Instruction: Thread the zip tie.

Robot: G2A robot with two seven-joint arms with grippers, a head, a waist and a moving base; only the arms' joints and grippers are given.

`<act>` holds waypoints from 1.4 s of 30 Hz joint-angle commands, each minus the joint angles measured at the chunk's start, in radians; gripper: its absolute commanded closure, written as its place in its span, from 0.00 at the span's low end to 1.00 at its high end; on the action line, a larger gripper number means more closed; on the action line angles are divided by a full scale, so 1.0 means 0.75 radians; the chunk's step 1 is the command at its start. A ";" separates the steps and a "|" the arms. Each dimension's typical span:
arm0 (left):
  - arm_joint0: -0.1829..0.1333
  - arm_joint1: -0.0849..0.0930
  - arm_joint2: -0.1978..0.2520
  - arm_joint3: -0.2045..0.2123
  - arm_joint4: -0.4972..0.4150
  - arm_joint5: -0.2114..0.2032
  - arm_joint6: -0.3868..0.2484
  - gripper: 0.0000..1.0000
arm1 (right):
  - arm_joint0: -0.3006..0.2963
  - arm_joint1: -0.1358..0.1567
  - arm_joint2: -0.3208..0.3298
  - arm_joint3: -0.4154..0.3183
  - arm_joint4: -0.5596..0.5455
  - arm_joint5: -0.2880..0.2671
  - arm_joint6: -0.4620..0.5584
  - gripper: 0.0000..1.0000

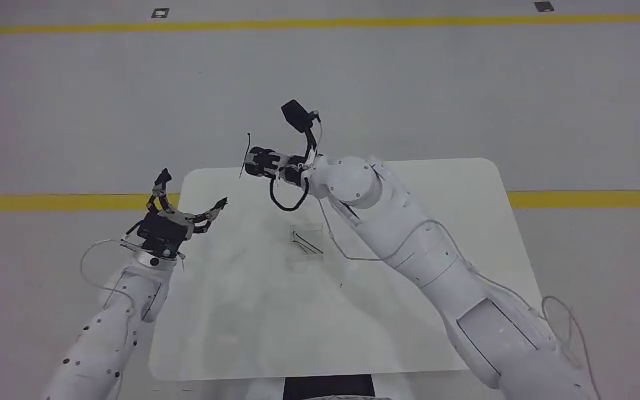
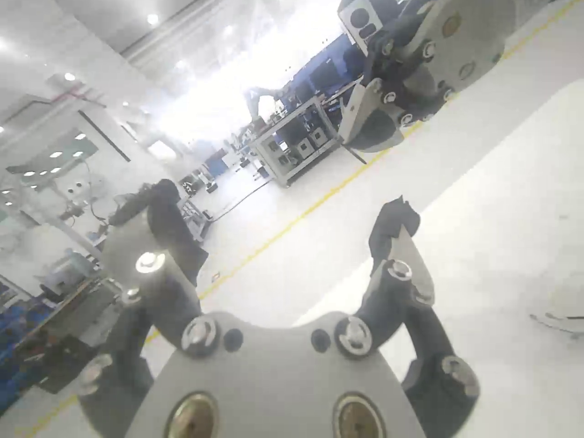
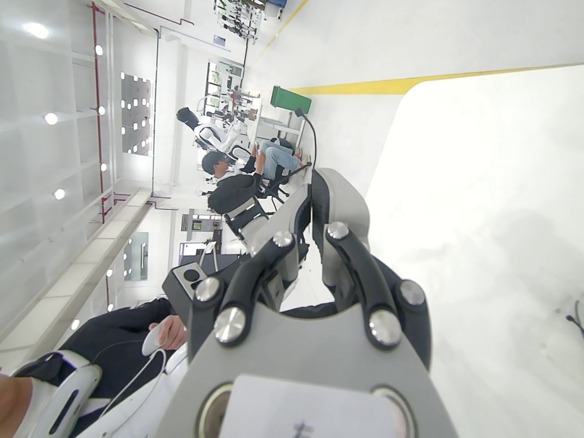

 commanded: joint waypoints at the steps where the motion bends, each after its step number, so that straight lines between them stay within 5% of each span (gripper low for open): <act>1: -0.003 0.001 0.003 -0.003 0.000 -0.001 -0.007 0.00 | 0.000 0.000 0.000 0.000 0.000 0.000 0.000 1.00; 10: -0.110 0.075 0.174 0.004 0.000 0.154 -0.059 0.00 | -0.018 -0.022 -0.034 -0.058 -0.059 0.113 -0.123 1.00; 19: -0.265 0.169 0.411 0.082 0.000 0.385 -0.099 0.00 | -0.024 -0.061 -0.066 -0.065 -0.042 0.199 -0.214 1.00; 30: -0.288 0.175 0.432 0.083 0.000 0.385 -0.104 0.00 | -0.055 -0.064 -0.061 -0.080 -0.044 0.182 -0.233 1.00; 38: -0.355 0.184 0.495 0.122 0.000 0.385 -0.094 0.00 | -0.051 -0.075 -0.065 -0.095 -0.097 0.231 -0.232 1.00; 42: -0.383 0.191 0.523 0.145 0.000 0.385 -0.094 0.34 | -0.055 -0.082 -0.064 -0.100 -0.110 0.246 -0.237 1.00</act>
